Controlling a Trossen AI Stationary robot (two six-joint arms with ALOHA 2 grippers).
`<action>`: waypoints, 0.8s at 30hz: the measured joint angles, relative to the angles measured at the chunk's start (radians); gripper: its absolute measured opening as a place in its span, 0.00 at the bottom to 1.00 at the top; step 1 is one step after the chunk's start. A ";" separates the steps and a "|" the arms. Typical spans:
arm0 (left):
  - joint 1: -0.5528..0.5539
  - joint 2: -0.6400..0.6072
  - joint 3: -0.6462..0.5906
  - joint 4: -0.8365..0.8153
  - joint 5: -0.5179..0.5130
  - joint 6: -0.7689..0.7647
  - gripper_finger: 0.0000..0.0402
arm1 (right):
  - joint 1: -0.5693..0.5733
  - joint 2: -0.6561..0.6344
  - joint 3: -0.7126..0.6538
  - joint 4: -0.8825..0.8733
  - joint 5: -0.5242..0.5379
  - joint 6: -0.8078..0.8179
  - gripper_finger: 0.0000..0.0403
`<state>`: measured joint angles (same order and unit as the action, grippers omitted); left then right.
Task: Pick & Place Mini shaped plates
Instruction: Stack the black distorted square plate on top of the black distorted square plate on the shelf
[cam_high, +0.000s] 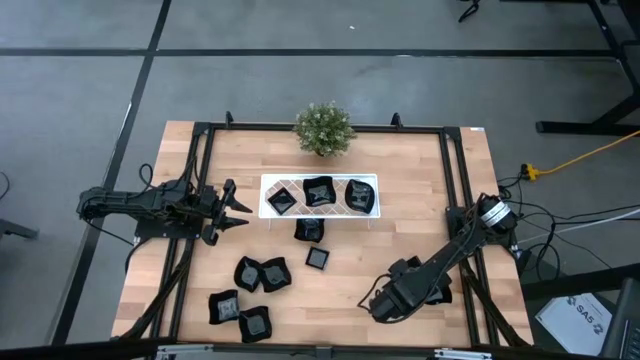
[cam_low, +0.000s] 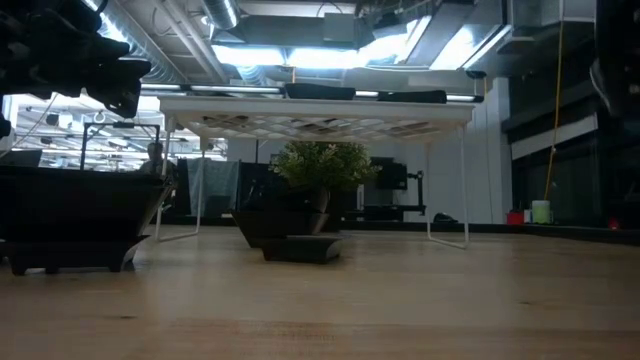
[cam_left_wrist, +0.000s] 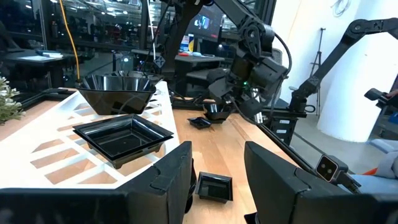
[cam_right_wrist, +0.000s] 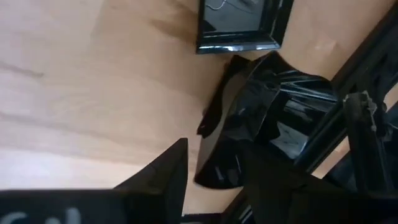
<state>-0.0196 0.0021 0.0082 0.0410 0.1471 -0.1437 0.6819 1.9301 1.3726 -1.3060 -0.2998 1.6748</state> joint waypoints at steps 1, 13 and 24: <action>0.000 0.000 0.000 0.000 0.000 0.000 0.36 | 0.000 0.000 -0.007 0.002 0.000 0.001 0.35; 0.000 0.000 0.000 0.000 0.000 0.000 0.36 | 0.000 0.000 -0.029 0.014 0.080 0.020 0.31; 0.000 0.000 0.000 0.000 0.000 0.000 0.36 | 0.000 0.000 -0.087 0.129 0.080 0.017 0.11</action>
<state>-0.0196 0.0022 0.0082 0.0408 0.1474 -0.1440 0.6823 1.9305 1.2854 -1.1766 -0.2199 1.6914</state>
